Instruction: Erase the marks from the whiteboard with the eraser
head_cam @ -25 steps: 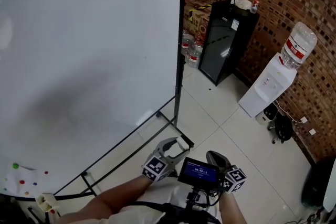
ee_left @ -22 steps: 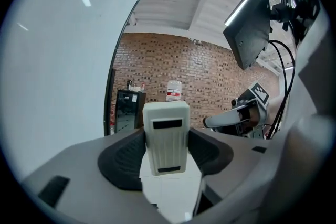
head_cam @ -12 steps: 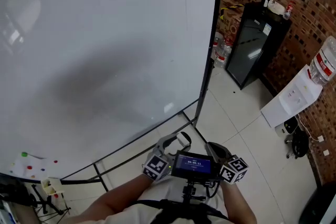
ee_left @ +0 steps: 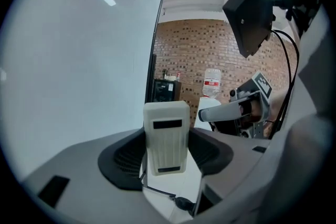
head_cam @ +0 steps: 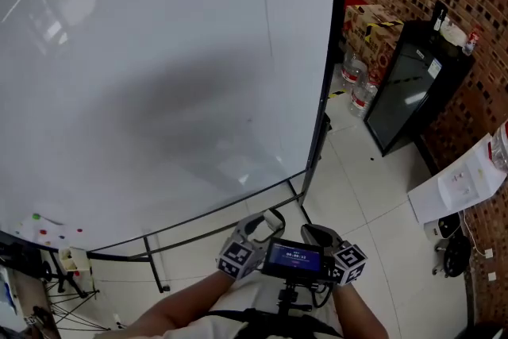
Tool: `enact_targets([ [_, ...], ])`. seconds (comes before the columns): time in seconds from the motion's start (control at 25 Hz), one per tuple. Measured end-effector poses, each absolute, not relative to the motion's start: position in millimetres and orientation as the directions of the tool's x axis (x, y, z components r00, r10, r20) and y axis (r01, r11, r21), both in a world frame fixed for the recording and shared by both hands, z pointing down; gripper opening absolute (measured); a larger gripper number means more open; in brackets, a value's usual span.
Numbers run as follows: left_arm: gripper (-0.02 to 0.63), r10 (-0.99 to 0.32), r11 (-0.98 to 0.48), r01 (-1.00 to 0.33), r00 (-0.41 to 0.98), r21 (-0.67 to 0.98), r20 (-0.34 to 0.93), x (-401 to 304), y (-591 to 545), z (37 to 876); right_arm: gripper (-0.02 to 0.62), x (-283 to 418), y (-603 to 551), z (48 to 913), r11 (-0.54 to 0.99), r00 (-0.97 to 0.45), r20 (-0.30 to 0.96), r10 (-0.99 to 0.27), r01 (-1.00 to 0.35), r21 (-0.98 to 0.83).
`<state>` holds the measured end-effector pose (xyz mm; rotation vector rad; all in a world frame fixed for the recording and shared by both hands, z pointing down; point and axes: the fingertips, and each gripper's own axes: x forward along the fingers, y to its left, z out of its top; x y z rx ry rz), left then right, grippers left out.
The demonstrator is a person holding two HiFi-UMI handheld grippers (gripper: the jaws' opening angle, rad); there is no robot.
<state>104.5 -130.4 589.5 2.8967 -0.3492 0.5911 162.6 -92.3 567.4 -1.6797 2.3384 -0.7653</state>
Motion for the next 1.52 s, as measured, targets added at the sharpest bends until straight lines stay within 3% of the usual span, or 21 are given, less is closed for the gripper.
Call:
enact_targets([
  [0.24,0.261,-0.274,-0.931,-0.347,0.871,0.116,0.407,168,-148,590,0.015,224,-106,565,0.306,-0.419,0.143,-0.897,-0.819,-0.485],
  [0.48,0.262,-0.399,-0.822,-0.508,0.835,0.255,0.378,209,-175,598,0.015,274,-118,573,0.347,-0.463,0.121,-0.878,-0.790,-0.505],
  [0.76,0.262,-0.547,-0.707,-0.670,0.722,0.228,0.424,221,-219,604,0.015,281,-162,544,0.504,-0.584,0.049,-0.810,-0.738,-0.449],
  [1.52,0.261,-0.666,-0.648,-0.745,0.656,0.161,0.356,236,-247,563,0.015,294,-166,524,0.592,-0.661,-0.005,-0.751,-0.670,-0.448],
])
